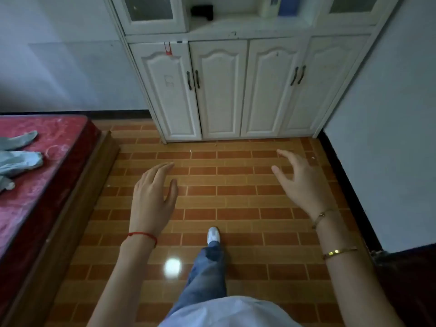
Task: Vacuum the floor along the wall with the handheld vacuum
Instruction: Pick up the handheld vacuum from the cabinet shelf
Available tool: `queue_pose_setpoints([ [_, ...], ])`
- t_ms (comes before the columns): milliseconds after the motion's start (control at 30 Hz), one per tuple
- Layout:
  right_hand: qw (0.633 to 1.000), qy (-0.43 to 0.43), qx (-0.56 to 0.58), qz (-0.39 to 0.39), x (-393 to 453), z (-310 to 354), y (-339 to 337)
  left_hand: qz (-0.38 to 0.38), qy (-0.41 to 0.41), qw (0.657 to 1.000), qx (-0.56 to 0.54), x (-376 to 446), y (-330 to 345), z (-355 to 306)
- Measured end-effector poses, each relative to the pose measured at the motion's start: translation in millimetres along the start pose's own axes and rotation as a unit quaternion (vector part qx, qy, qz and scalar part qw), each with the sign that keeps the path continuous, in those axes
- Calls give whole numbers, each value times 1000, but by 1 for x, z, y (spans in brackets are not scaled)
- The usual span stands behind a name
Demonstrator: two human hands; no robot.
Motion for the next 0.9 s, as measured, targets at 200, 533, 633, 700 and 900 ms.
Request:
queue_pose_setpoints([
  [200, 999, 21, 29, 6, 117, 5, 29, 4, -20, 1000, -4, 105, 34, 44],
  [533, 997, 27, 66, -34, 301, 33, 36, 16, 22, 1000, -10, 306, 72, 83],
  [633, 997, 51, 60, -27, 338, 28, 46, 25, 11, 999, -28, 348, 89, 93],
  [700, 996, 60, 60, -25, 363, 23, 54, 34, 16, 999, -37, 373, 104, 99],
  [900, 997, 59, 55, -17, 462, 12, 73, 41, 19, 998, -36, 459, 154, 122],
])
Point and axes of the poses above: each hand's wrist, its own x-axis towards the middle knuckle, its own y-axis out of the palm, z = x × y, the point moved 7 cm from there along x, towards the middle knuckle, and after that the axes turned 7 degrees about y, right-handed, at the moved point
